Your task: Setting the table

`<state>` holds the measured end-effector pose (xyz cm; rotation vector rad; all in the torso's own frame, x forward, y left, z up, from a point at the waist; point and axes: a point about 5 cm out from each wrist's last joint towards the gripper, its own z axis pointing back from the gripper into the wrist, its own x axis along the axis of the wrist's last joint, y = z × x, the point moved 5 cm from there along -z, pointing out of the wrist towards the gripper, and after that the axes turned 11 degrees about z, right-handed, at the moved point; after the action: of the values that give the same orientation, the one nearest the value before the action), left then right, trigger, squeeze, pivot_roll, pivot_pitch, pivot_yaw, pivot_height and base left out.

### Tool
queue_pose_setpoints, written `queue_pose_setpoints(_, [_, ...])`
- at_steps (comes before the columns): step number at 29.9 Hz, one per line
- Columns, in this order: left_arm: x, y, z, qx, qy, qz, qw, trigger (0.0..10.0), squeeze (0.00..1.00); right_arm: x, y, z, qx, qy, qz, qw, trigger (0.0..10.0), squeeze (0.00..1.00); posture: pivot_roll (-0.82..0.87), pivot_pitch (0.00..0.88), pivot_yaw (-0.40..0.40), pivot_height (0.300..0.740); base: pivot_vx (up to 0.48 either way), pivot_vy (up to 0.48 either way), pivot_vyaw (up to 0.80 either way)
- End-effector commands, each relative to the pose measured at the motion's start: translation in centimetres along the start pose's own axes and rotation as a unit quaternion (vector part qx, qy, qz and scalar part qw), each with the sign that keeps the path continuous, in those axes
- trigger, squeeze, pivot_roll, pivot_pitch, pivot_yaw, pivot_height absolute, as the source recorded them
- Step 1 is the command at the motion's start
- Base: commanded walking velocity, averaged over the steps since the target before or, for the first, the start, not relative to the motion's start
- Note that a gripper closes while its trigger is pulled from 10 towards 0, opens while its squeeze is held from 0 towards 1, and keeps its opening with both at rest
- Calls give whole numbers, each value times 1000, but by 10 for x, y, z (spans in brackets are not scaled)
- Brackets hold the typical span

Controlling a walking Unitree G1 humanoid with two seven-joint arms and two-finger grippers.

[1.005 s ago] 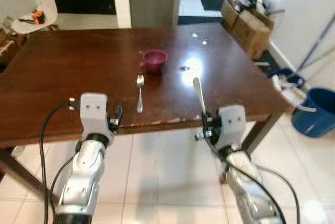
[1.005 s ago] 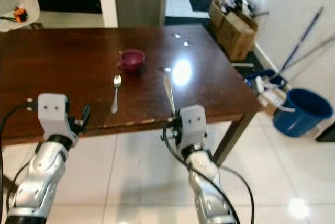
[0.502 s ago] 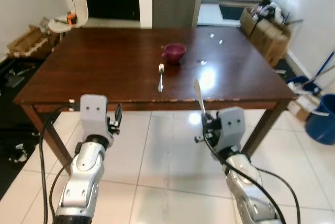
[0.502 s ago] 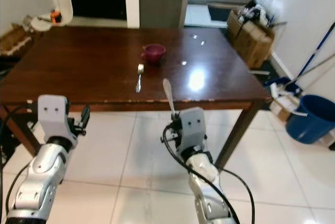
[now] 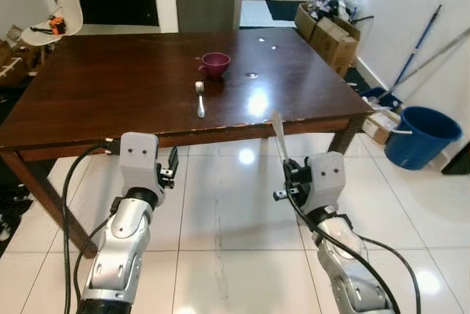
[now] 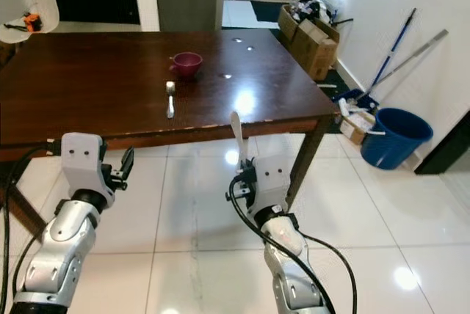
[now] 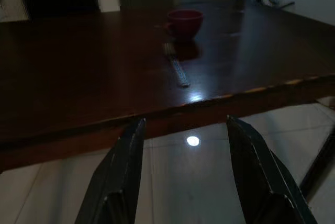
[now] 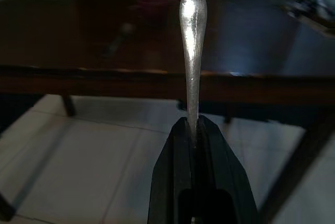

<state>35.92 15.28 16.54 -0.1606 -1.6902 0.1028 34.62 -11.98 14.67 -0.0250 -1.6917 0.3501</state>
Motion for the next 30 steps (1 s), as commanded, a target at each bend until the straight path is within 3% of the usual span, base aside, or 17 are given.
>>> queue_pose_setpoints(1, [-8,-1,0,0,15,-5,1000,10000,0,-4,-3,2,-6,9,-4,1000,10000,0,-110,0,39,740,0,0,-800])
queue_pose_setpoints(12, [-14,0,0,2,24,-3,1000,10000,0,-6,-3,2,-3,13,-5,1000,10000,0,-112,0,39,740,0,0,-800])
queue_pose_setpoints(15, [-34,8,5,12,54,-11,998,10000,0,-18,0,5,10,33,-4,999,10000,0,-113,0,39,740,0,0,-792])
queue_pose_setpoints(17, [-54,17,12,20,83,-26,996,10000,0,-40,3,9,25,66,-9,997,10000,0,-111,0,39,740,0,0,-781])
queue_pose_setpoints(20, [-94,37,30,40,147,-58,987,10000,0,-86,7,24,48,134,3,990,10000,0,-105,0,40,740,0,0,-781])
queue_pose_setpoints(21, [-98,39,33,42,153,-60,985,10000,0,-91,7,26,47,141,3,989,10000,0,-105,0,40,740,0,0,-781])
queue_pose_setpoints(25, [-147,62,66,63,239,-89,965,10000,0,-139,9,52,52,223,-26,973,10000,0,-87,0,35,740,0,0,-777])
queue_pose_setpoints(30, [-192,77,108,76,333,-102,934,10000,0,-178,39,89,118,296,-50,947,10000,0,-71,0,30,740,0,0,-760])
